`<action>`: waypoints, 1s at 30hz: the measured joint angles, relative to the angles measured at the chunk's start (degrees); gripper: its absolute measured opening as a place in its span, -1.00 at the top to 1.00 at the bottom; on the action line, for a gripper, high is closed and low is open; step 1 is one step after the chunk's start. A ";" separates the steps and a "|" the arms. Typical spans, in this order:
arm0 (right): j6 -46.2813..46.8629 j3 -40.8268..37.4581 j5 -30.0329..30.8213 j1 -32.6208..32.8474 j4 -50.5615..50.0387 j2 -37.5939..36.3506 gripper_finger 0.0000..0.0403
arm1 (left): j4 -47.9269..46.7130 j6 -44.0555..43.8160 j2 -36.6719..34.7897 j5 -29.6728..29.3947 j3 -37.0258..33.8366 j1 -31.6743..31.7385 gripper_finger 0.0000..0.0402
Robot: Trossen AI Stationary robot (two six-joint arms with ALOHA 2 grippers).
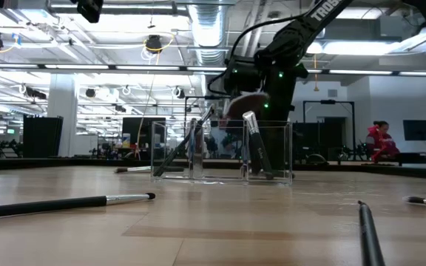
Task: Put items in baskets/containers
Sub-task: Put the powder brush into the middle section of the transparent organizer
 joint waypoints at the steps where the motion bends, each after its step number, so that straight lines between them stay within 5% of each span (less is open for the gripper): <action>1: -0.01 -0.01 0.76 0.15 -0.02 0.02 0.30 | -0.05 -0.03 0.04 0.01 0.00 0.00 0.60; 17: -1.00 -0.21 4.61 0.47 -6.72 -0.99 0.82 | -0.52 -0.28 0.02 0.07 0.00 -0.02 0.60; 30: 3.41 -0.34 18.24 6.11 -14.44 -17.05 0.79 | -1.70 -0.19 -0.77 0.07 0.00 -0.04 0.60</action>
